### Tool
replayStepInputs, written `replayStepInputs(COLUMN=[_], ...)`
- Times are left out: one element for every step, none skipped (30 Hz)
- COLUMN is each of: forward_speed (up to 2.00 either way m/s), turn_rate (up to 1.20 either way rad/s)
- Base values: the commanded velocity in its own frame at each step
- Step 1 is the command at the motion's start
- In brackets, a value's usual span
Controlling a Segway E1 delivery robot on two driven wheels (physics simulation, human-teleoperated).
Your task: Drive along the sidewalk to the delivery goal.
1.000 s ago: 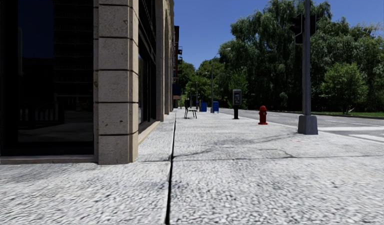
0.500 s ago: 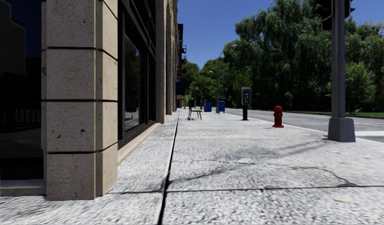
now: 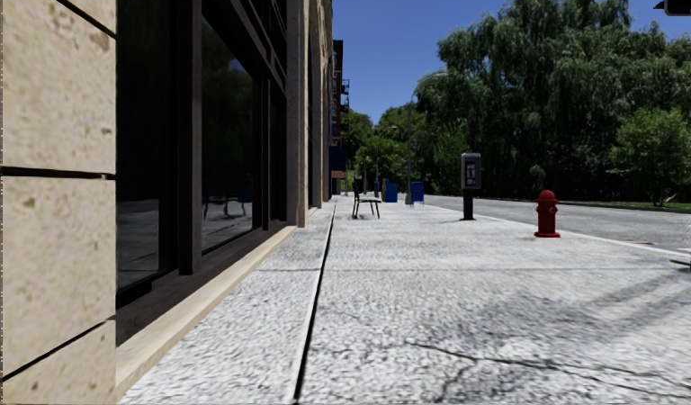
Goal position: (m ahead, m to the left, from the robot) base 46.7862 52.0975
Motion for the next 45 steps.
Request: replayStepInputs(forward_speed=[2.0,2.0,2.0,2.0,2.0,2.0,2.0,2.0,2.0,2.0,2.0,2.0,2.0,2.0,2.0,2.0,2.0,2.0,2.0,2.0,2.0,2.0,2.0,2.0,2.0,2.0,2.0,2.0,2.0,2.0,2.0,2.0,2.0,2.0,2.0,2.0,2.0,2.0,2.0,2.0,2.0,2.0,2.0,2.0,2.0], turn_rate=[0.0,0.0,0.0,0.0,0.0,0.0,0.0,0.0,0.0,0.0,0.0,0.0,0.0,0.0,0.0,0.0,0.0,0.0,0.0,0.0,0.0,0.0,0.0,0.0,0.0,0.0,0.0,0.0,0.0,0.06,0.11,0.11,0.17,0.18,0.19,0.19,0.19,0.12,0.01,0.01,0.0,0.0,0.0,0.0,0.0])
